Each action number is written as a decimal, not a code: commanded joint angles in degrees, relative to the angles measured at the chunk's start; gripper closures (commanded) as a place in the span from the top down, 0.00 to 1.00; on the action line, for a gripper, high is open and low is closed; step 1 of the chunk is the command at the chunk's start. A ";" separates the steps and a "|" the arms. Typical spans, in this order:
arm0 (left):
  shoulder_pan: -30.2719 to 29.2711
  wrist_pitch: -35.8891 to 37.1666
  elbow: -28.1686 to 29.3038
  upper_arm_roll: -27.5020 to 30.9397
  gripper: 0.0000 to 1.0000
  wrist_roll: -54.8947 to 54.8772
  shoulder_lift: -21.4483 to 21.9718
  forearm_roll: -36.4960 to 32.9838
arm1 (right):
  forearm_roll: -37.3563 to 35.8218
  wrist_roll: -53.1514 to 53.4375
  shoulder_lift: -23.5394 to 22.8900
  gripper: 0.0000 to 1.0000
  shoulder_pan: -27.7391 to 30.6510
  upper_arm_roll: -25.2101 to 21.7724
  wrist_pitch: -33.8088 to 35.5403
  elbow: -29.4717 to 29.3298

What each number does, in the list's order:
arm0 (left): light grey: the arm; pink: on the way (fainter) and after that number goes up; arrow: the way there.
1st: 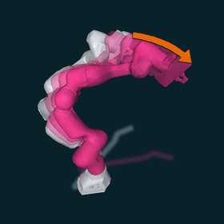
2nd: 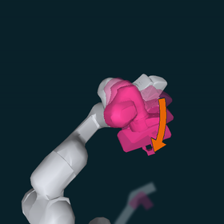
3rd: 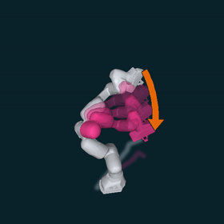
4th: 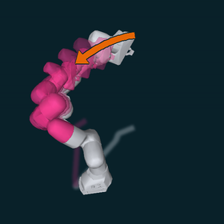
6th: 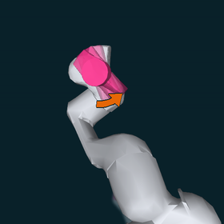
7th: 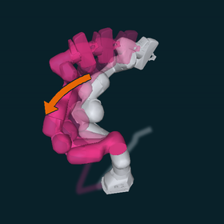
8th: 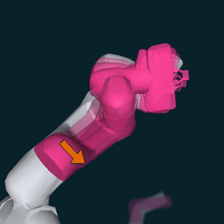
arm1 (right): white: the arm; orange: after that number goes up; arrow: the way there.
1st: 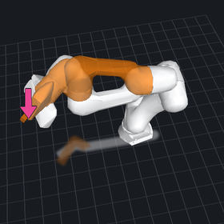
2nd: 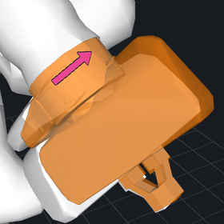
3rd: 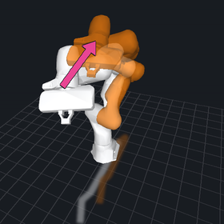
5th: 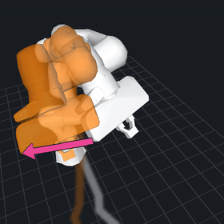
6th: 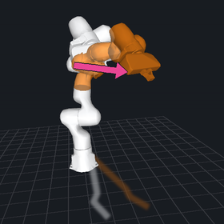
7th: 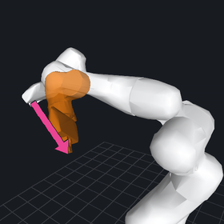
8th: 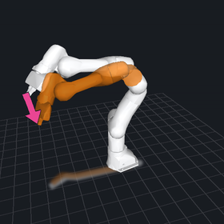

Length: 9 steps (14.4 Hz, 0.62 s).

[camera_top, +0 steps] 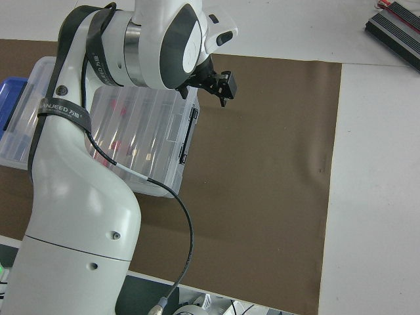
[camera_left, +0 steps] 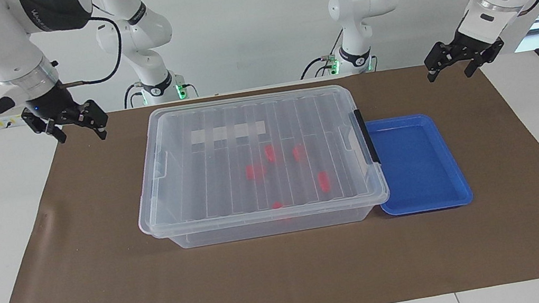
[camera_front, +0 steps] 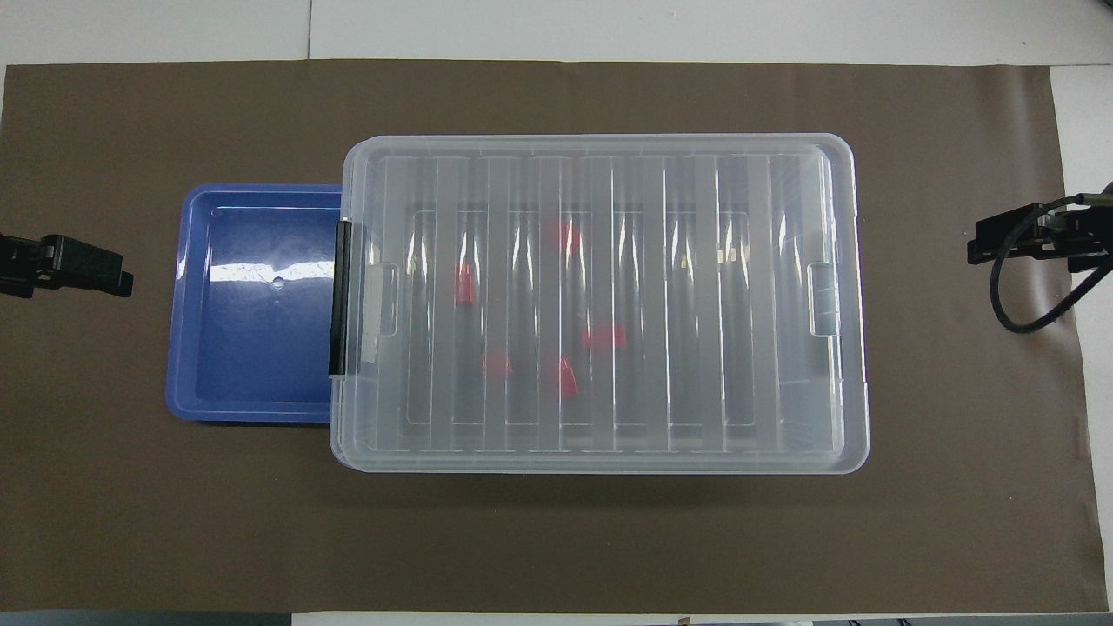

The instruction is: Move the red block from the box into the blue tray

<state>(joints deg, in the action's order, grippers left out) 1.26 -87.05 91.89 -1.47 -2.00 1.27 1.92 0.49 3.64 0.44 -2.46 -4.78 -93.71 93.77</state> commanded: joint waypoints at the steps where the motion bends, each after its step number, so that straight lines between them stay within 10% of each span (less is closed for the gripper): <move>1: 0.15 -0.49 1.37 0.24 1.00 0.68 1.27 0.46 | 1.18 -0.74 -0.08 1.00 0.27 0.56 -4.81 3.60; 9: 0.15 -0.49 1.37 0.24 1.00 0.68 1.27 0.46 | 1.18 4.97 -1.06 1.00 -3.42 2.75 -16.76 14.06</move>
<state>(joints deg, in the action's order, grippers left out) 1.26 -87.05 91.89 -1.47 -2.00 1.27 1.92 0.83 7.84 -1.31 -5.97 -2.05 -108.07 105.17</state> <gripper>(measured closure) 0.000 0.000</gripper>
